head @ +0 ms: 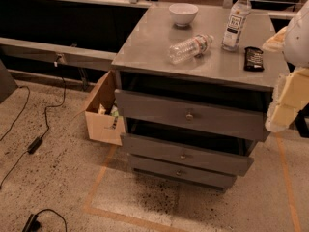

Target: Open top drawer

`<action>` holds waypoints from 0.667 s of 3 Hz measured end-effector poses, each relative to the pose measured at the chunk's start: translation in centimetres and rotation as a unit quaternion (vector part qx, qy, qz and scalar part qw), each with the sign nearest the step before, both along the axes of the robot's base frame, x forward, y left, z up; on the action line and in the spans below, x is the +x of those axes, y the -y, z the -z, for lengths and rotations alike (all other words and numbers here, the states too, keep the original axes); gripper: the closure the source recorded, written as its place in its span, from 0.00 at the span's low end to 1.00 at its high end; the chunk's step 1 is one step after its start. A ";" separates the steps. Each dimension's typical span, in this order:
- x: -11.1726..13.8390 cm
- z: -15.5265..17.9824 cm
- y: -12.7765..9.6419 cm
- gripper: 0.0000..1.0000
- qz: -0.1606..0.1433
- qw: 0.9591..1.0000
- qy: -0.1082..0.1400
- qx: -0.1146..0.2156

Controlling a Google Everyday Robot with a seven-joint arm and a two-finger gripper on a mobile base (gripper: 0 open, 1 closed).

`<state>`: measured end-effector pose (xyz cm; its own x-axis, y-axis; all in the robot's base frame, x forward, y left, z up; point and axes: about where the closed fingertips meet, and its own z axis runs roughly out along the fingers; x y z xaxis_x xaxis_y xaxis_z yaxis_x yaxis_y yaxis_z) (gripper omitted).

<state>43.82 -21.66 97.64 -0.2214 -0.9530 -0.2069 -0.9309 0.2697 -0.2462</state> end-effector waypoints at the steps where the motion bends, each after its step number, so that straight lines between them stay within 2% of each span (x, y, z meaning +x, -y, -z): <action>1: 0.0 0.0 0.0 0.00 0.000 1.000 0.000 0.000; 2: 0.2 2.5 0.5 0.00 0.001 1.000 -0.014 0.017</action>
Offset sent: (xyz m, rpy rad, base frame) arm 0.0033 -0.0103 -0.0472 0.0574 0.0674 -0.0068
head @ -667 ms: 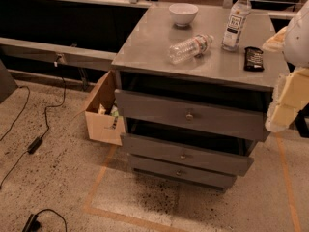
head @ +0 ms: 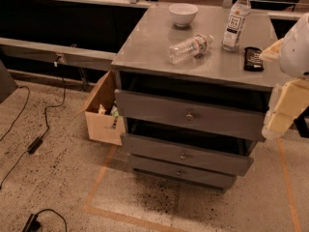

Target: Open top drawer

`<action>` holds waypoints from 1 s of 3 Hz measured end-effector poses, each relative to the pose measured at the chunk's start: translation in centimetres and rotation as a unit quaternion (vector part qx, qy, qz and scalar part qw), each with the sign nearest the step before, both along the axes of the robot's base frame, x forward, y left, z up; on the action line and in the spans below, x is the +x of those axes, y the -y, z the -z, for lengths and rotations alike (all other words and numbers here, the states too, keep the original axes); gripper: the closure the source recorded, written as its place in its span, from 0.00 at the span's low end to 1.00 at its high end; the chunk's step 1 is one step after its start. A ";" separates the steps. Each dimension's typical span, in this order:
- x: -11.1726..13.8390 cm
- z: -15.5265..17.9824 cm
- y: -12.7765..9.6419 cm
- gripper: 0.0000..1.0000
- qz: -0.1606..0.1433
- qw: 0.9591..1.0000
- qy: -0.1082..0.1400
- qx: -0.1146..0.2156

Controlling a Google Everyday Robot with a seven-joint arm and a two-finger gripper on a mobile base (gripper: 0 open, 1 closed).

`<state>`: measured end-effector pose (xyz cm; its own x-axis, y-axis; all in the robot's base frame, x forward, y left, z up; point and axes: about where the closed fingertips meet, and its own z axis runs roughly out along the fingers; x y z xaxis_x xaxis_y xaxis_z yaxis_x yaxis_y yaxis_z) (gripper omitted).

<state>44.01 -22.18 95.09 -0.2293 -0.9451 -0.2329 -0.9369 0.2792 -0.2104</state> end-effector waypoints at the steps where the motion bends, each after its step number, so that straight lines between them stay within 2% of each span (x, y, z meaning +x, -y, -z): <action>1: 0.6 6.1 1.9 0.00 0.008 0.999 -0.020 0.029; 2: 2.0 12.7 3.3 0.00 -0.006 0.996 -0.026 0.081; 3: 4.4 17.8 3.4 0.00 -0.055 0.991 -0.012 0.121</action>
Offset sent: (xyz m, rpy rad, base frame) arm 0.0401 -0.0524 -0.2082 0.3069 0.0482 0.0845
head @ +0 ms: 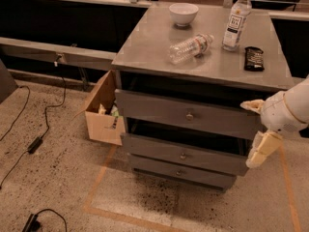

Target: Open top drawer

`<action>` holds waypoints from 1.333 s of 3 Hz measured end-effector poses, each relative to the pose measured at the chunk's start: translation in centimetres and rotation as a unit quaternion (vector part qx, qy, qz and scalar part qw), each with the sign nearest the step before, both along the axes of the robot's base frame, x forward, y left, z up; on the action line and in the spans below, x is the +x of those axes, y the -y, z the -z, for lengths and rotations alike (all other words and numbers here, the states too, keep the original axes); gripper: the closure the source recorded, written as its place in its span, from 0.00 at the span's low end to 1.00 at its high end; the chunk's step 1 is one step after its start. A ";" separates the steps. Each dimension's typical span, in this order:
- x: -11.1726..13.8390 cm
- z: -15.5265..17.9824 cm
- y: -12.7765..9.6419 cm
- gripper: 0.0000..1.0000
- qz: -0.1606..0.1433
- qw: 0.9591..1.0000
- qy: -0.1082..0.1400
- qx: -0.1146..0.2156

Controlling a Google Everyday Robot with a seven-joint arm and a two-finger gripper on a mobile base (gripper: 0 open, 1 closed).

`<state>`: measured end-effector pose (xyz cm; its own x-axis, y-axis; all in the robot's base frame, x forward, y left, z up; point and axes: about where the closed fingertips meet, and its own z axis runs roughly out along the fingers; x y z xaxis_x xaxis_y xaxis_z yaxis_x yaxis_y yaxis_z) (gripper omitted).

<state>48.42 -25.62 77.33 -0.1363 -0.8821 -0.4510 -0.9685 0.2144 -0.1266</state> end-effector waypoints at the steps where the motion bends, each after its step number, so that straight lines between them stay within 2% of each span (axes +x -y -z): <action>1: 2.5 3.9 -0.7 0.00 -0.052 0.998 0.018 0.018; 2: 4.8 6.8 -1.5 0.00 -0.078 0.997 0.028 0.012; 3: 7.2 7.8 -1.3 0.00 -0.078 0.996 0.041 0.009; 4: 9.4 6.8 -0.9 0.00 -0.074 0.995 0.061 0.005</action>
Offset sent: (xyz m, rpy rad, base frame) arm 0.0773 0.0215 -0.0996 0.0060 -0.0866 0.2141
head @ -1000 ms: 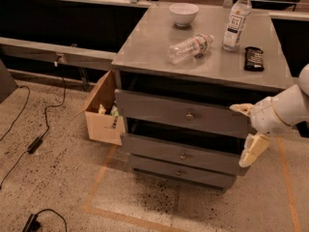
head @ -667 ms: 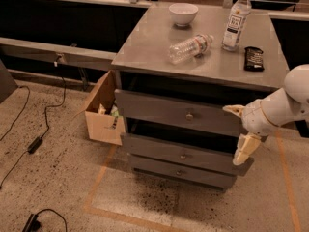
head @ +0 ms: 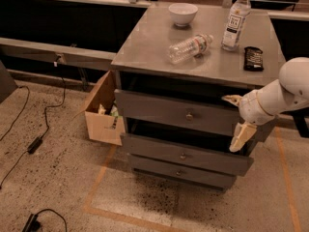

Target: Open top drawer

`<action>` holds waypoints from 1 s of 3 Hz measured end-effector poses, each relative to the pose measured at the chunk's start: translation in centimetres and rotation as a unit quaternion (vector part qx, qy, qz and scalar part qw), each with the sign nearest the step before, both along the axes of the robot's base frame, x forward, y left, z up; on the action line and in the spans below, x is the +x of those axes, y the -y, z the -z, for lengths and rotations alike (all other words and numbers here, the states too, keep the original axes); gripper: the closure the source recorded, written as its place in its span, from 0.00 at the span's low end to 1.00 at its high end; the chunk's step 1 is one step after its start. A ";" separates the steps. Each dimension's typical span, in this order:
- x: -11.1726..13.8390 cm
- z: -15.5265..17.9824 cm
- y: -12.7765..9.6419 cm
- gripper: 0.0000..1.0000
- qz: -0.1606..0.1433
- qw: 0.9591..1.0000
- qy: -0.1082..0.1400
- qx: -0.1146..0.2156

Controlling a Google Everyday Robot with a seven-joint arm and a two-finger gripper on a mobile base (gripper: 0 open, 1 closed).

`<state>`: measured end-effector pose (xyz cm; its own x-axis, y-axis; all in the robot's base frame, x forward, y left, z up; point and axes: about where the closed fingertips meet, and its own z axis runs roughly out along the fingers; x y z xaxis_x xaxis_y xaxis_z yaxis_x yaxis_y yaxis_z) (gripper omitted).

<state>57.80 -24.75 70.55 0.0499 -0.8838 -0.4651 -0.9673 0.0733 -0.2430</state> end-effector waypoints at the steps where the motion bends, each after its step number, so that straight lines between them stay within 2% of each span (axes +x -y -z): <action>1: 1.2 0.9 -0.8 0.00 -0.013 1.000 0.002 -0.014; 3: 3.4 2.9 -2.4 0.00 -0.033 0.999 0.015 -0.029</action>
Offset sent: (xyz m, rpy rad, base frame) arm 0.0341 0.0274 -0.0325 -0.0864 -0.0260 0.0898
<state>61.24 -22.31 67.64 0.1212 -0.9040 -0.4099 -0.9619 -0.0050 -0.2735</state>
